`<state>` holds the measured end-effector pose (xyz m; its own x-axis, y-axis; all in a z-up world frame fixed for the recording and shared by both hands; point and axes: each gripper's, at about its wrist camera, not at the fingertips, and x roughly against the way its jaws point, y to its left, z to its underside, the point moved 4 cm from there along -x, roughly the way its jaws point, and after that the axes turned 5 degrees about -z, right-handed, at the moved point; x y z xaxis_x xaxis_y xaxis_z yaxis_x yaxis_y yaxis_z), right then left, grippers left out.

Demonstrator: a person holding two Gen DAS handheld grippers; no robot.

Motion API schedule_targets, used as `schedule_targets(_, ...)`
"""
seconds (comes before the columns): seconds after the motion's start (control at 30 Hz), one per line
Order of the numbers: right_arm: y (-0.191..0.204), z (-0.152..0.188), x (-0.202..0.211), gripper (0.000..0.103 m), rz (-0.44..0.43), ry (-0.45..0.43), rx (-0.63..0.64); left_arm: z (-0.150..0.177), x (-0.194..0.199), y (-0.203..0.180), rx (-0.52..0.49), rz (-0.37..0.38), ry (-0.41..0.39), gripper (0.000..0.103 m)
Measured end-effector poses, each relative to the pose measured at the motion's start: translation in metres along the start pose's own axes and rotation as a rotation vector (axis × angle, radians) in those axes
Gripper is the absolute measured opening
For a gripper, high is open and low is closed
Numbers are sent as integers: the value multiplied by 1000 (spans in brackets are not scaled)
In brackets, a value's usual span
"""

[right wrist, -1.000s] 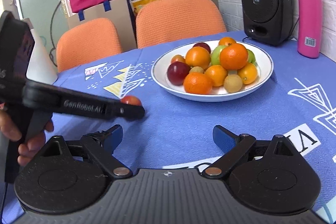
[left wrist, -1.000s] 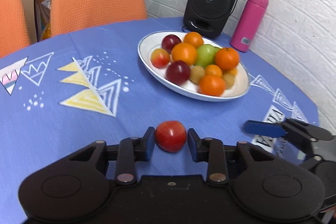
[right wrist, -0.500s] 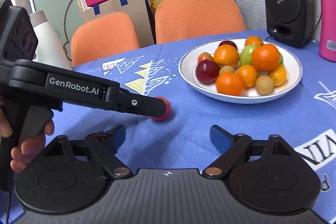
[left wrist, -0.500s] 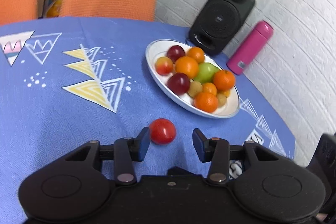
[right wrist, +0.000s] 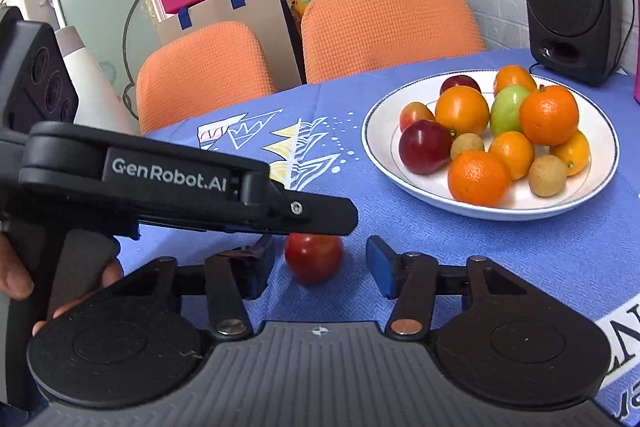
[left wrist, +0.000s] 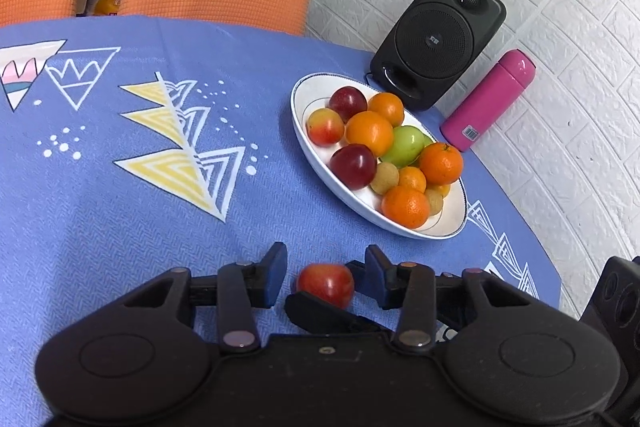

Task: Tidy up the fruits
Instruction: 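Carry the red plum onto the white plate and open both tools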

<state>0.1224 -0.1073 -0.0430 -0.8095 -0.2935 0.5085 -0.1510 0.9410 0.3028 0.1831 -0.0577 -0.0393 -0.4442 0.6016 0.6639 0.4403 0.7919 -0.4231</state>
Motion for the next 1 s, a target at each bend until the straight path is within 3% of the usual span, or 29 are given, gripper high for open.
schedule_targets(0.2, 3, 2, 0, 70, 0, 5, 18, 4, -1, -1, -13, 0, 13, 103)
schedule_targets(0.27, 2, 2, 1, 57, 8, 4, 21, 4, -3, -2, -13, 0, 14, 103)
schedule_targets(0.43, 0, 2, 5, 56, 28, -5, 26, 2, -1, -11, -34, 4, 3, 103)
schedule_targets(0.7, -9, -12, 25, 56, 46, -98, 30, -20, 1, -39, -80, 42, -46, 103)
schedule_targets(1.0, -35, -31, 35, 56, 110, -169, 30, -45, -23, -66, -114, 94, -65, 103)
